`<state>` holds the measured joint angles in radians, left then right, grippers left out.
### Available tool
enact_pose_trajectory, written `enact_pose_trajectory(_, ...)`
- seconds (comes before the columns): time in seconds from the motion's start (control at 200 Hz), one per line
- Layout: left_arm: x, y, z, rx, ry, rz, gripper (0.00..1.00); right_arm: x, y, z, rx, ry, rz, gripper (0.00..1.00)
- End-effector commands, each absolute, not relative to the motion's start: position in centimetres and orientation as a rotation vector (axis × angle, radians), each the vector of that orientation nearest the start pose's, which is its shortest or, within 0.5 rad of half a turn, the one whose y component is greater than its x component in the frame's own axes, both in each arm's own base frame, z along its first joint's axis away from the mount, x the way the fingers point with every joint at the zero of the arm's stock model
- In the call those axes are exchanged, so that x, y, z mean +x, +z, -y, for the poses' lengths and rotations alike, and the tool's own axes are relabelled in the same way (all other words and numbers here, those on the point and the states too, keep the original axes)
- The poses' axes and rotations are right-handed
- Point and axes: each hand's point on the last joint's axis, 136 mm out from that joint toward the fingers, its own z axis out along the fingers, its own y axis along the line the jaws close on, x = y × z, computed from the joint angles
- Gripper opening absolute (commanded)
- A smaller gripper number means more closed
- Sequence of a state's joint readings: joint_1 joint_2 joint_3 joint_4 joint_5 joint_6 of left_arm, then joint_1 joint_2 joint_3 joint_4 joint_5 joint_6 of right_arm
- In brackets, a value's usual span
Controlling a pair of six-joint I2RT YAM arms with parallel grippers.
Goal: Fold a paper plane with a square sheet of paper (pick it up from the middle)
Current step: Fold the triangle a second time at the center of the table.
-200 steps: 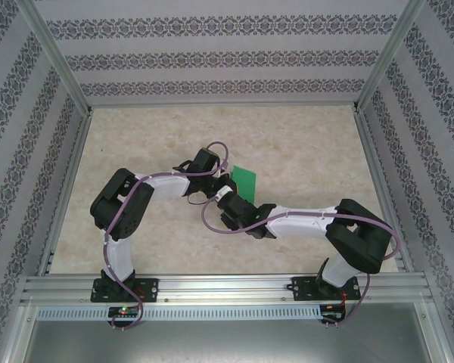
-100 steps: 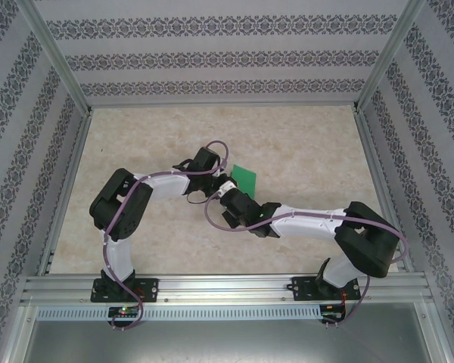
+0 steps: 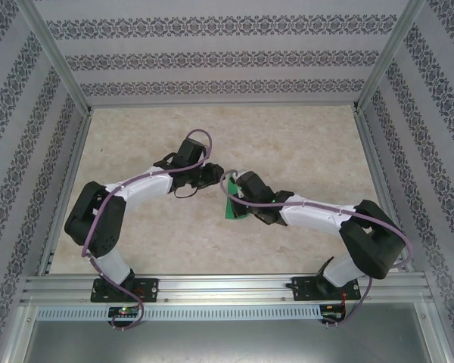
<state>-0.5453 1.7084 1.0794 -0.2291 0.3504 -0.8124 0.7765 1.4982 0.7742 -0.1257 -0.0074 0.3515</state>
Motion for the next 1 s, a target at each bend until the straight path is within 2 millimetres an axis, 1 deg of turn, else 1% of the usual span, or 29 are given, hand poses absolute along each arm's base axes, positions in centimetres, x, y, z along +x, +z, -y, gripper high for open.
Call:
enact_pose_trajectory(0.0,34.2,9.2,28.5,-0.130,-0.996,-2.648,0.31,26.7,8.3,-27.9,-0.482,0.766,-2.447,0.00)
enact_pose_trajectory(0.095,33.6,8.9,29.2,-0.085,-1.017,-2.662,0.25,26.7,8.4,-27.6,-0.464,0.857,-2.451,0.00)
enact_pose_trajectory(0.145,33.3,8.9,29.7,-0.058,-1.021,-2.669,0.24,26.9,8.2,-27.1,-0.458,0.855,-2.464,0.00)
enact_pose_trajectory(0.31,32.0,7.8,31.1,0.000,-1.039,-2.721,0.20,27.2,7.3,-25.5,-0.432,0.863,-2.503,0.00)
enact_pose_trajectory(0.385,31.4,7.2,31.5,0.021,-1.033,-2.738,0.19,27.4,6.9,-24.7,-0.416,0.857,-2.522,0.00)
enact_pose_trajectory(0.545,30.8,6.7,32.2,0.064,-1.014,-2.759,0.18,27.8,6.1,-23.5,-0.392,0.867,-2.560,0.00)
enact_pose_trajectory(0.699,30.7,6.3,32.5,0.081,-0.999,-2.773,0.17,28.3,5.1,-23.2,-0.376,0.880,-2.589,0.00)
enact_pose_trajectory(0.834,30.6,6.0,32.6,0.091,-0.994,-2.783,0.17,29.1,4.8,-22.9,-0.367,0.875,-2.599,0.00)
enact_pose_trajectory(0.994,30.7,6.0,32.9,0.102,-0.997,-2.786,0.17,29.6,4.1,-22.9,-0.400,0.879,-2.633,0.00)
